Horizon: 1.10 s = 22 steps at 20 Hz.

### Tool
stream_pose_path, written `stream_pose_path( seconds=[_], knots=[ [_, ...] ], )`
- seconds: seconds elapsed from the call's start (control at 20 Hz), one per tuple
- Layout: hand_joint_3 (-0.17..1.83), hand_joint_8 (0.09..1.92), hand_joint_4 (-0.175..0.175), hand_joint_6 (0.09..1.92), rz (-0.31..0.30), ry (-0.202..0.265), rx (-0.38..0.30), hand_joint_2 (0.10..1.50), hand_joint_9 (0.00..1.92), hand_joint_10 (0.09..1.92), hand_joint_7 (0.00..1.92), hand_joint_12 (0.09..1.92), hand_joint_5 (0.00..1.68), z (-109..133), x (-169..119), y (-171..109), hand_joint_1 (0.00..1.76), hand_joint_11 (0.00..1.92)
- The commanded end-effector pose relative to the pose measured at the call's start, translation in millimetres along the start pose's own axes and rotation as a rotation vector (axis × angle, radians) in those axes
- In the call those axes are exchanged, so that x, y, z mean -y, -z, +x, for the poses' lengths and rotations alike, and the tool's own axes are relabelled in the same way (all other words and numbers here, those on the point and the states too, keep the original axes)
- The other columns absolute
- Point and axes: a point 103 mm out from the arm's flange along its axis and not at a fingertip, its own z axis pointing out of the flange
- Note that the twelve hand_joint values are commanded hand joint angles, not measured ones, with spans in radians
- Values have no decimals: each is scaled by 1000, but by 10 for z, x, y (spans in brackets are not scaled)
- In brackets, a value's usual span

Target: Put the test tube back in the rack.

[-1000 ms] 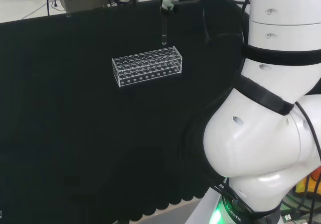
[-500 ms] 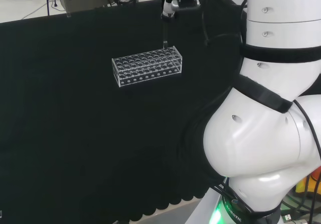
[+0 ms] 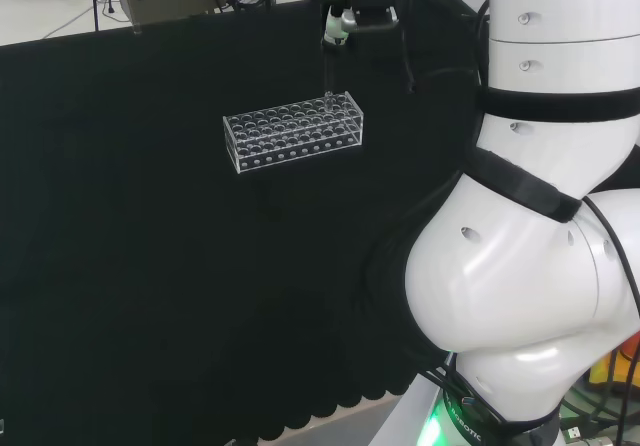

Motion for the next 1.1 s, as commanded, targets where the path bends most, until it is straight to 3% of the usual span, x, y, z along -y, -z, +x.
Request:
stream_pose_path(
  seconds=[0.05,1.1],
  knots=[
    [-175,715,-175,320,13,4,-7,1034,1454,87,1379,1196,1323,2,-19,-84,1422,730],
    [-175,715,-175,320,46,-7,-25,1034,1454,87,1379,1196,1323,-67,-148,-151,1422,732]
  ],
)
